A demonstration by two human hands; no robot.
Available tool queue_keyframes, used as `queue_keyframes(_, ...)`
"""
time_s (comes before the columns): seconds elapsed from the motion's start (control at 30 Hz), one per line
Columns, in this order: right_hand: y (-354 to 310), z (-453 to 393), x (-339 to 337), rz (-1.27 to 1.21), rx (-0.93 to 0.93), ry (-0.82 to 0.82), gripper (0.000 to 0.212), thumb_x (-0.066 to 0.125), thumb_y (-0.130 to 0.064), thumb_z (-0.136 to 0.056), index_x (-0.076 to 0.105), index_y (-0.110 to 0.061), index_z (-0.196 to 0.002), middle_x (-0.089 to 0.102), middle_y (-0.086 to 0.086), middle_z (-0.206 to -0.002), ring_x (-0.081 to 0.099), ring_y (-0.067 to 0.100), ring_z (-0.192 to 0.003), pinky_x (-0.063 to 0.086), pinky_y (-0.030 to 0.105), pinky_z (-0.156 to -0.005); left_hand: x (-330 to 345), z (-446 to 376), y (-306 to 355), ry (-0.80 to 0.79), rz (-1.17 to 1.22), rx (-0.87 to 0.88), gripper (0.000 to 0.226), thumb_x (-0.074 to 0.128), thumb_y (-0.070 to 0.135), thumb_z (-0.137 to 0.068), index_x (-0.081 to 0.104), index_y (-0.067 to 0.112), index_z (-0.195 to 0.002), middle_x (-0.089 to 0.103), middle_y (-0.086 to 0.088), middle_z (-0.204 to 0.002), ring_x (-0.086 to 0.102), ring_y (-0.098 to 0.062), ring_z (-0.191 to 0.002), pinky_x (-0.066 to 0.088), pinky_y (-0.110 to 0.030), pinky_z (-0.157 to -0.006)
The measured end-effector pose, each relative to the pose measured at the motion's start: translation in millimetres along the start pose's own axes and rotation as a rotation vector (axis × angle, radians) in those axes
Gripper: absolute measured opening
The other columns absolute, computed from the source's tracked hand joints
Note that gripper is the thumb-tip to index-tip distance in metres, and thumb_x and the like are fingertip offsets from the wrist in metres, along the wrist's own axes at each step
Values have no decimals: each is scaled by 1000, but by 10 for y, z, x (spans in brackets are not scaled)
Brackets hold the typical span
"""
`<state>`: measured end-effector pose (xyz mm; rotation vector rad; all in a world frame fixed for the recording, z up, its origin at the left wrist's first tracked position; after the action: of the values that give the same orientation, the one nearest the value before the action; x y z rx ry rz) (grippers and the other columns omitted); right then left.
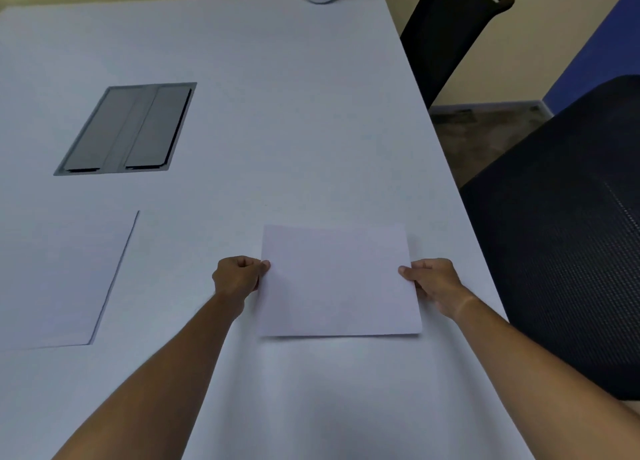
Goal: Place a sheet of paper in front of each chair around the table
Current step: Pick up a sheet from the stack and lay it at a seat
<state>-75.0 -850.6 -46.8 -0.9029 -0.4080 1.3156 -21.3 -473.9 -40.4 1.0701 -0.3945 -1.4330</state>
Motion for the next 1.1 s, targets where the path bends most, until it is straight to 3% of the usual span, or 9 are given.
queue_keyframes(0.17, 45, -155, -5, 118, 20, 254, 11, 79, -12, -79, 71, -10, -87, 70, 10, -96, 66, 26, -89, 54, 30, -79, 99, -126, -56, 69, -76, -13, 15, 80, 17, -75, 71, 11, -63, 68, -6, -64, 59, -19, -59, 58, -35, -78)
queue_keyframes(0.3, 18, -250, -20, 177, 27, 340, 23, 78, -13, -81, 74, -5, -102, 72, 14, -108, 66, 32, -102, 55, 39, -93, 214, -192, -86, 43, -127, -4, 14, 80, 19, -74, 72, 13, -64, 72, -1, -71, 65, -19, -67, 55, -29, -73)
queue_keyframes(0.47, 9, -256, -118, 235, 11, 402, 21, 76, -11, -82, 73, -4, -102, 72, 14, -108, 66, 32, -102, 56, 40, -90, 349, -187, -90, 28, -183, 9, 16, 79, 19, -73, 70, 14, -61, 72, 0, -72, 66, -18, -69, 51, -25, -70)
queue_keyframes(0.67, 68, -224, -131, 255, 50, 436, 10, 75, -8, -78, 72, -7, -89, 72, 13, -99, 63, 27, -80, 51, 30, -70, 413, -175, -39, 52, -223, 32, 18, 77, 18, -74, 68, 11, -60, 70, 0, -66, 62, -15, -61, 48, -23, -63)
queue_keyframes(0.87, 62, -225, -133, 259, 43, 446, 18, 77, -9, -78, 73, -4, -95, 72, 14, -104, 66, 34, -99, 58, 43, -86, 408, -159, -36, 76, -245, 57, 18, 78, 20, -73, 69, 14, -59, 70, 2, -67, 63, -12, -62, 48, -24, -63)
queue_keyframes(1.1, 58, -216, -139, 279, 24, 440, 20, 78, -12, -79, 73, -5, -97, 72, 14, -103, 66, 33, -101, 57, 44, -88, 418, -145, -24, 100, -265, 68, 15, 79, 22, -74, 70, 17, -63, 69, 3, -71, 65, -14, -70, 53, -30, -73)
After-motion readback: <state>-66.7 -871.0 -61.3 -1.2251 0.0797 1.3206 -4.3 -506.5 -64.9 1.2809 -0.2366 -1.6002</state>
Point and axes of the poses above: each hand's wrist, its own z-axis away from the middle knuckle, its own x-axis out of the palm, y = z × x, the point moved 5 cm from there along -z, towards the middle knuckle
